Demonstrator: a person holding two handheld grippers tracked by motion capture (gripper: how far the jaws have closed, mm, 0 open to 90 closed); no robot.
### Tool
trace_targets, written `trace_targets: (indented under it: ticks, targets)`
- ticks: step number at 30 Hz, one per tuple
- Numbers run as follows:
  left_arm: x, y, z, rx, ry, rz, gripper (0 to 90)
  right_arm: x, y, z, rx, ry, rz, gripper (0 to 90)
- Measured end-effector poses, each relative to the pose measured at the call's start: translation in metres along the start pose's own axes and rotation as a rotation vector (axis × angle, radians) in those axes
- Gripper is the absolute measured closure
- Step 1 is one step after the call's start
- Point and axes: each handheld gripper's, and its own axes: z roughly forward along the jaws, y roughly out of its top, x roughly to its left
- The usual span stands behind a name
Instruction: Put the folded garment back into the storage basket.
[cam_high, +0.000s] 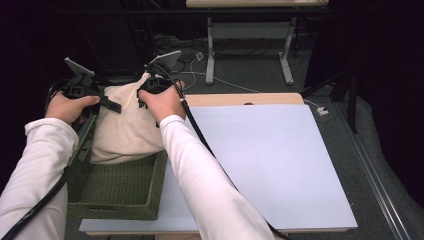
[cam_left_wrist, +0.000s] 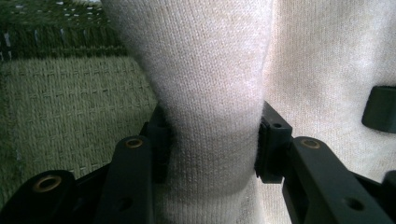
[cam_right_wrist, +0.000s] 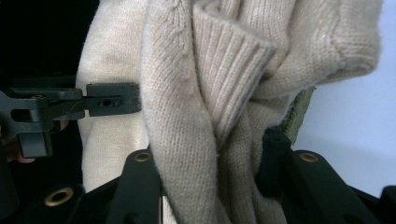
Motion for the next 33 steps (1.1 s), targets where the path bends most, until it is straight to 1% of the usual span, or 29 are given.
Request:
trace_targets:
  ticks: [3,4,5,11,14,15,16,17,18,19,21,22,23,24,25,26,29,31,32,33]
  targets:
    - [0.003,-0.002,0.001,0.003,0.004,0.000,58.5,0.001,-0.001,0.004,0.003,0.000,-0.010,60.5]
    - [0.004,-0.002,0.001,0.005,0.005,-0.001,58.5,0.002,-0.002,0.005,0.006,0.001,-0.003,60.5]
    - [0.005,-0.003,0.002,0.007,0.006,-0.001,58.5,0.002,-0.002,0.006,0.009,0.000,-0.012,60.5]
    - [0.012,-0.005,0.003,0.033,0.010,0.009,58.4,0.001,-0.006,0.013,0.021,0.019,0.006,60.5]
    - [0.016,-0.007,0.004,0.041,0.016,0.010,58.5,0.002,-0.009,0.018,0.025,0.022,0.005,60.5]
    - [0.017,-0.008,0.004,0.042,0.019,0.006,58.5,0.003,-0.010,0.020,0.030,0.024,0.013,60.5]
    - [0.019,-0.009,0.004,0.049,0.020,0.005,58.5,0.003,-0.011,0.021,0.033,0.026,0.002,60.5]
    - [0.020,-0.009,0.005,0.057,0.025,0.009,58.5,0.003,-0.012,0.023,0.040,0.028,0.011,60.5]
    - [0.020,-0.010,0.006,0.054,0.027,0.001,58.5,0.003,-0.013,0.025,0.037,0.031,0.016,60.5]
    - [0.022,-0.010,0.006,0.062,0.031,0.009,58.5,0.002,-0.014,0.027,0.036,0.032,0.009,60.5]
    - [0.023,-0.011,0.007,0.066,0.038,0.008,58.5,0.001,-0.016,0.030,0.046,0.038,0.023,60.5]
    - [0.025,-0.012,0.009,0.069,0.040,0.012,58.5,0.001,-0.017,0.032,0.045,0.038,0.016,60.5]
    - [0.026,-0.013,0.010,0.072,0.042,0.011,58.5,0.001,-0.018,0.034,0.043,0.038,0.020,60.5]
    - [0.027,-0.014,0.011,0.069,0.040,0.004,58.5,0.001,-0.018,0.036,0.049,0.038,0.018,60.5]
    - [0.029,-0.014,0.012,0.075,0.039,0.009,58.4,0.001,-0.019,0.037,0.050,0.037,0.020,60.5]
    - [0.030,-0.015,0.013,0.076,0.039,0.002,58.5,0.000,-0.020,0.039,0.052,0.035,0.018,60.5]
    - [0.035,-0.017,0.016,0.083,0.043,0.007,58.4,-0.001,-0.022,0.044,0.058,0.037,0.024,60.5]
    - [0.038,-0.018,0.018,0.081,0.039,-0.001,58.4,-0.002,-0.023,0.048,0.057,0.040,0.018,60.5]
    - [0.039,-0.019,0.018,0.082,0.037,-0.002,58.4,-0.002,-0.024,0.049,0.062,0.041,0.022,60.5]
    - [0.041,-0.019,0.018,0.086,0.038,0.004,58.4,-0.002,-0.024,0.051,0.060,0.043,0.021,60.5]
